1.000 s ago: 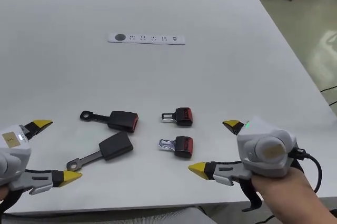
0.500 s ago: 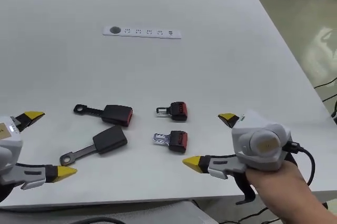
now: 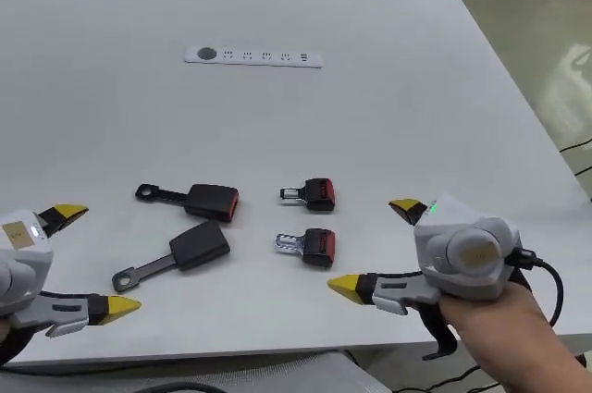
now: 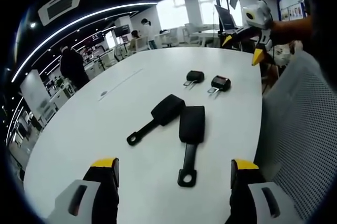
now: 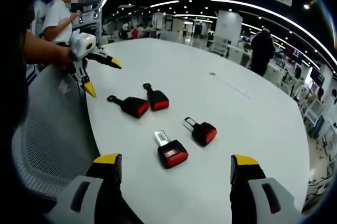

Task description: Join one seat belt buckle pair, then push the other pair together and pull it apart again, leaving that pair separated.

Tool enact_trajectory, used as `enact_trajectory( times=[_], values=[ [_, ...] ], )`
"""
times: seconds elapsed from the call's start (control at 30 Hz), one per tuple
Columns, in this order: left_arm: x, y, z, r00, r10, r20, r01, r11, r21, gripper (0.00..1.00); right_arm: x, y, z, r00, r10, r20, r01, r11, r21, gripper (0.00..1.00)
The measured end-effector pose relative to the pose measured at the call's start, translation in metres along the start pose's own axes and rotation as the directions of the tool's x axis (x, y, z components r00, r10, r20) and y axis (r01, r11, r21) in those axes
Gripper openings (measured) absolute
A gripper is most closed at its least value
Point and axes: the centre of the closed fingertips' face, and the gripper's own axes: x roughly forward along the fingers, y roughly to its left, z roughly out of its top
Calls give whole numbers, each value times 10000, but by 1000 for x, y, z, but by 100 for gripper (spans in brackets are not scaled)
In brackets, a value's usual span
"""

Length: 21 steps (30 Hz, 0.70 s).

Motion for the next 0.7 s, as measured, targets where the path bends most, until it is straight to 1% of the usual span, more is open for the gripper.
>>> enact_trajectory(
  times=[0.03, 0.07, 0.1, 0.13, 0.17, 0.23, 0.33, 0.4, 0.53, 0.57, 0.63, 0.7],
  values=[
    [0, 0, -1, 10000, 2, -66, -2, 9999, 126, 90, 0, 2, 0, 10000, 65, 13, -65, 10000, 15, 84],
    [-1, -1, -3, 9997, -9, -245, 15, 9996, 270, 90, 0, 3, 0, 9999, 143, -3, -143, 9999, 71, 82],
    [-1, -1, -7, 9984, -26, -559, 50, 9991, 421, 89, 2, 5, 1, 9997, 247, -3, -247, 9996, 169, 79],
    [-1, -1, -15, 9945, 19, -1050, 29, 9990, 447, 88, 2, 5, 1, 9997, 257, 11, -257, 9995, 161, 79],
    [1, -2, -12, 9963, -22, -863, 57, 9992, 405, 89, 2, 5, 1, 9997, 246, 10, -247, 9997, 79, 80],
    [1, -4, -9, 9973, -96, -726, 113, 9997, 226, 90, 2, 5, 2, 9997, 227, 7, -227, 9997, -19, 81],
    [1, -5, -9, 9972, -137, -740, 143, 9999, 73, 91, 3, 5, 1, 9996, 271, -66, -271, 9996, -5, 81],
    [2, -5, -10, 9970, -151, -755, 158, 9998, 93, 91, 3, 6, 1, 9993, 360, -127, -360, 9993, 21, 78],
    [4, -8, -4, 9978, -323, -572, 316, 9994, -131, 91, 5, 6, 2, 9989, 432, -159, -433, 9991, -51, 77],
    [6, -9, -2, 9976, -369, -587, 364, 9993, -109, 90, 5, 6, 2, 9988, 465, -165, -466, 9989, -43, 76],
    [8, -10, -2, 9970, -471, -609, 476, 9988, 60, 87, 8, 15, 5, 9951, 982, -80, -984, 9950, -164, 76],
    [10, -13, 3, 9968, -567, -568, 575, 9983, 126, 85, 9, 19, 11, 9939, 1098, 132, -1095, 9938, -217, 72]
  ],
)
